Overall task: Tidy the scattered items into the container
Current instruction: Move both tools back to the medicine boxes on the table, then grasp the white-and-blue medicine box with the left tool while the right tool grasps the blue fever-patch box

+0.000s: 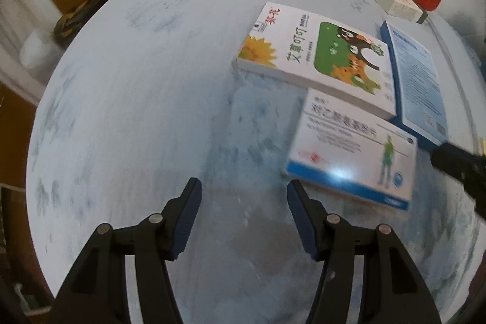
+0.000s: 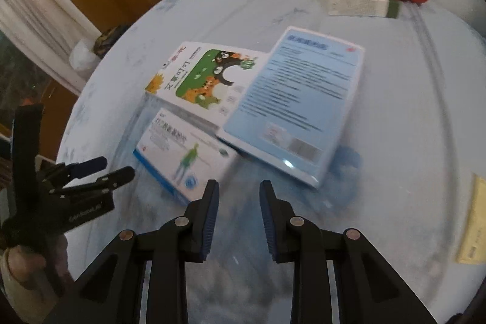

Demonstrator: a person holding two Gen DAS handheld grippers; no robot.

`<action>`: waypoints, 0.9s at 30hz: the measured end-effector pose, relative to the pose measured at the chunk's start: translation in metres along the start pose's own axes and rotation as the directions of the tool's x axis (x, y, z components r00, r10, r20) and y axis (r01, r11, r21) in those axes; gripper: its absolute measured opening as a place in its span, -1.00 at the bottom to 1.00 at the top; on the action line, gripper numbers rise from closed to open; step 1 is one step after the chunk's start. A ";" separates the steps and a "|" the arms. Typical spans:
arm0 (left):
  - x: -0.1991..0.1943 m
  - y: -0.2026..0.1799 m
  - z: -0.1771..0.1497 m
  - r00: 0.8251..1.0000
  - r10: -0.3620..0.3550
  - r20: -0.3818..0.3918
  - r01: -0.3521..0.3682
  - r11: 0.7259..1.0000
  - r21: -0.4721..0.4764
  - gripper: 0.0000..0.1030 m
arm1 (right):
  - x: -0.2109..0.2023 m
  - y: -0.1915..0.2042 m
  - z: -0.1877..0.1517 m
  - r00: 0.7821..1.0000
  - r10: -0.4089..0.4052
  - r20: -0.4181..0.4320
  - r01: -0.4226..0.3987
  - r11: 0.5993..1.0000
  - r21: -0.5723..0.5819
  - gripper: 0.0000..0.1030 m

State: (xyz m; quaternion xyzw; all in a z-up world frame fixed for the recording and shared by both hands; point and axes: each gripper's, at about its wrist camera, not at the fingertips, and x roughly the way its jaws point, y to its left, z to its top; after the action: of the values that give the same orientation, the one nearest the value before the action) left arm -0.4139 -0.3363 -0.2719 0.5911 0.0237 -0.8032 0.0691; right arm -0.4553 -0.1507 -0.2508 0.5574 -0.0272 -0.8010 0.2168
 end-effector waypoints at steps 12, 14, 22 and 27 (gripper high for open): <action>0.000 0.004 0.026 0.996 -0.077 0.041 0.075 0.996 0.040 0.17 | 0.031 0.021 -0.018 0.986 0.148 -0.083 -0.143 0.988 0.059 -0.21; -0.006 0.002 0.022 0.992 -0.110 0.054 0.108 0.993 0.045 0.60 | 0.026 0.017 -0.018 0.990 0.125 -0.065 -0.121 0.990 0.071 0.13; -0.010 -0.007 0.000 0.985 -0.165 0.056 0.164 0.986 0.029 0.63 | 0.030 0.004 -0.017 0.970 0.240 -0.032 -0.232 0.959 0.165 0.18; 0.001 0.010 -0.015 0.970 -0.243 0.019 0.244 0.968 -0.060 0.57 | 0.033 0.019 -0.020 0.923 0.381 -0.047 -0.366 0.911 0.190 -0.07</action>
State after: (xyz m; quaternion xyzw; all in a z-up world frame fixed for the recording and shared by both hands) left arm -0.3989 -0.3444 -0.2769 0.5768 0.1204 -0.8079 -0.0117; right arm -0.4406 -0.1761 -0.2820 0.5916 -0.1954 -0.7153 0.3165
